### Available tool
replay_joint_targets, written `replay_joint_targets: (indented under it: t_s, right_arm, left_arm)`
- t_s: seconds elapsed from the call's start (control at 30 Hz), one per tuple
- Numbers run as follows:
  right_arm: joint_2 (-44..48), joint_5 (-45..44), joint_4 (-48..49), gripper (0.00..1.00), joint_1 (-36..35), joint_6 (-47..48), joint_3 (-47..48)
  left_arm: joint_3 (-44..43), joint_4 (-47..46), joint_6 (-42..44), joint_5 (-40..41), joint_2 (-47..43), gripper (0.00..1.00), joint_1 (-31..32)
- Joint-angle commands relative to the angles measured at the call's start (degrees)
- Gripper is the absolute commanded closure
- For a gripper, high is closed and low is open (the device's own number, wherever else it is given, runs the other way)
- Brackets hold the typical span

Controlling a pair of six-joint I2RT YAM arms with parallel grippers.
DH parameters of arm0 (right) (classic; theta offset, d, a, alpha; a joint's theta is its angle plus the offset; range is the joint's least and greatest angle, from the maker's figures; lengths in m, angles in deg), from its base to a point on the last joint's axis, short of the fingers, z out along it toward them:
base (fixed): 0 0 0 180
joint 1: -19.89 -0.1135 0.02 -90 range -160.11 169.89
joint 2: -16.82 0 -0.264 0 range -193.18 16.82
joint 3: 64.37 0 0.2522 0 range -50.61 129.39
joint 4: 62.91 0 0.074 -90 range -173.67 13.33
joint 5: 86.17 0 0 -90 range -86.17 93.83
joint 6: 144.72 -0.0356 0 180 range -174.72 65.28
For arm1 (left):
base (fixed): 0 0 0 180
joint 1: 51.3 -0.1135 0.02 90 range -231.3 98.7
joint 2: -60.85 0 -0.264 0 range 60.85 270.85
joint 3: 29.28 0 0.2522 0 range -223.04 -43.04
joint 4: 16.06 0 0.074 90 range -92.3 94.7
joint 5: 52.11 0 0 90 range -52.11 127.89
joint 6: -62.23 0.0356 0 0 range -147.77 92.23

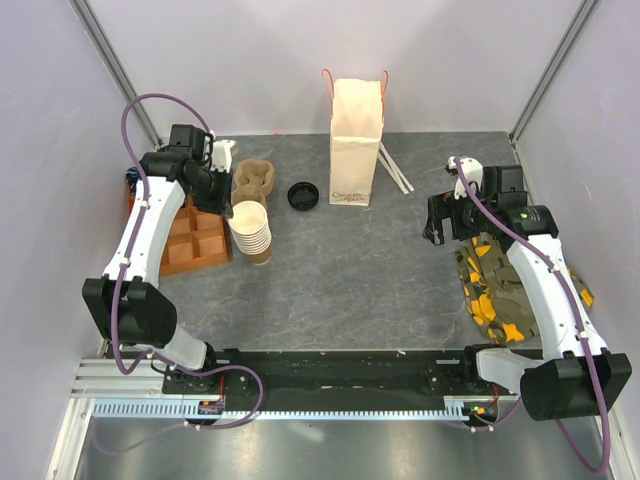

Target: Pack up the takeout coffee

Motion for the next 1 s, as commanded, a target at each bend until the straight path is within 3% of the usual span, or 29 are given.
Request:
replay_joint_targets:
  t_s: [0.0,0.17,0.4,0.97]
  right_arm:
    - [0.98,0.88,1.84,0.02,0.06,0.29,-0.05]
    - [1.06,0.61,1.84,0.02,0.06,0.12,-0.14]
    - [1.06,0.09,2.02,0.02,-0.03,-0.06,-0.23]
    - [0.62,2.11,1.40,0.02,0.06,-0.15,1.09]
  left_arm:
    - [-3.37,0.70,-1.42,0.03,0.04,0.88,0.37]
    - [-5.30,2.11,-1.42,-0.06,0.74,0.98,0.37]
    - [-6.79,3.34,-0.98,-0.76,1.27,0.98,0.28]
    - [-35.71,20.12,7.27,-6.47,4.61,0.98,0.37]
